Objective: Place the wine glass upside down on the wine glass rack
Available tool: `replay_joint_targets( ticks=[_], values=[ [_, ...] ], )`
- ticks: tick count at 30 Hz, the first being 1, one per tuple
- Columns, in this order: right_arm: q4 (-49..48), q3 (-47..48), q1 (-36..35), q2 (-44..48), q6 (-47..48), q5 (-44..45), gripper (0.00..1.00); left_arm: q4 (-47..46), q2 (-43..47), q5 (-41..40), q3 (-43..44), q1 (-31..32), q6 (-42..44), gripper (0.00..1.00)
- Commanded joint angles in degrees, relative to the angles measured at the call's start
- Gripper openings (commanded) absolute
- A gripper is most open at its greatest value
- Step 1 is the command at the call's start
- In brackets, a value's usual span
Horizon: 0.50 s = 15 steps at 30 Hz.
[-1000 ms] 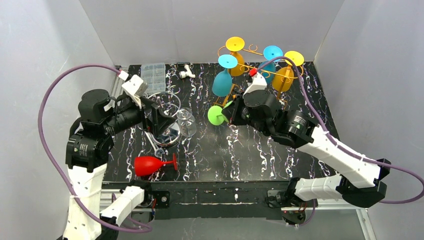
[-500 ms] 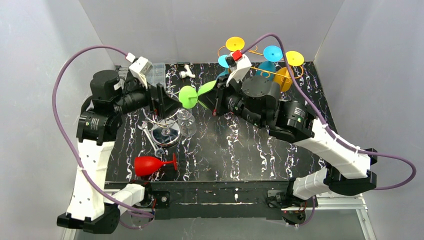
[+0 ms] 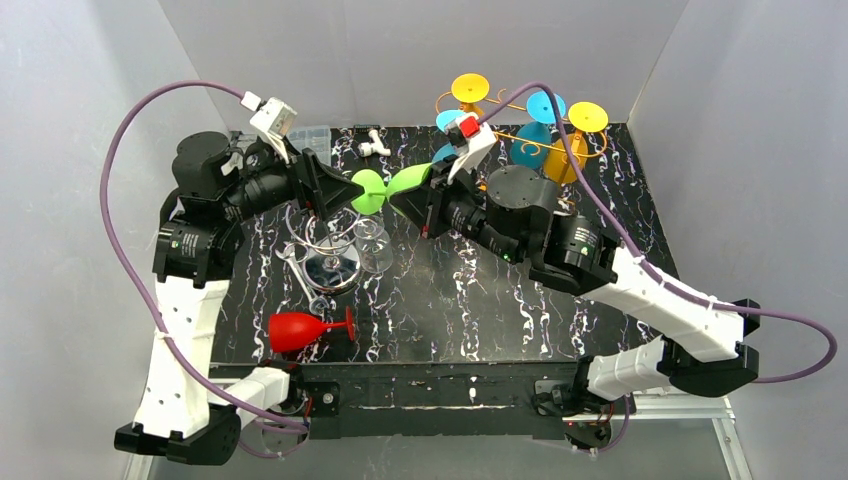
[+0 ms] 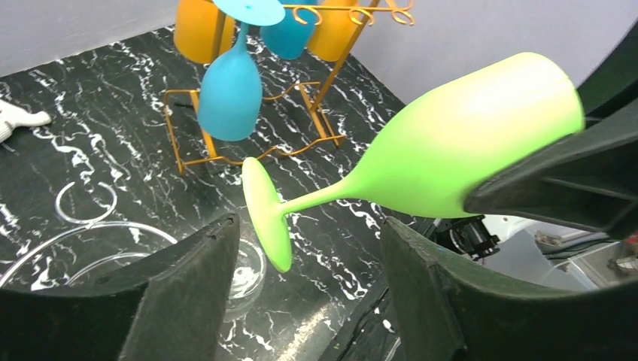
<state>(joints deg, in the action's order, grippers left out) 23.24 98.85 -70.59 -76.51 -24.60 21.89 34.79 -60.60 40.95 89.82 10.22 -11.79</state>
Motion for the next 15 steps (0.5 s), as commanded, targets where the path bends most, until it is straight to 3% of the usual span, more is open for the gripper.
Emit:
replay_joint_targets(
  ticks=[1, 4, 8, 11, 14, 15],
  values=[
    [-11.46, -2.96, -0.17, 4.29, 2.42, -0.30, 0.01, -2.07, 0.29, 4.19, 0.11, -0.46, -3.66, 0.65],
    [-13.22, -3.44, -0.17, 4.38, 2.63, -1.13, 0.01, -0.27, -0.43, 2.44, 0.13, -0.46, -3.56, 0.65],
    [-13.79, -3.21, -0.16, 3.59, 2.63, -1.91, 0.01, 0.14, -0.44, -1.45, -0.28, -0.46, -3.07, 0.74],
    [-14.21, -2.98, -0.23, 3.03, 2.54, -2.42, 0.01, -1.09, -0.29, -0.33, -0.54, -0.46, -3.74, 0.72],
    [-14.64, -2.96, -0.27, 2.37, 2.24, -3.29, 0.01, -3.37, -0.01, 1.04, -1.24, -0.46, -5.39, 0.56],
    [-14.78, -3.15, -0.25, 2.19, 1.96, -3.53, 0.01, -4.21, 0.03, 1.03, -1.38, -0.54, -5.84, 0.42]
  ],
)
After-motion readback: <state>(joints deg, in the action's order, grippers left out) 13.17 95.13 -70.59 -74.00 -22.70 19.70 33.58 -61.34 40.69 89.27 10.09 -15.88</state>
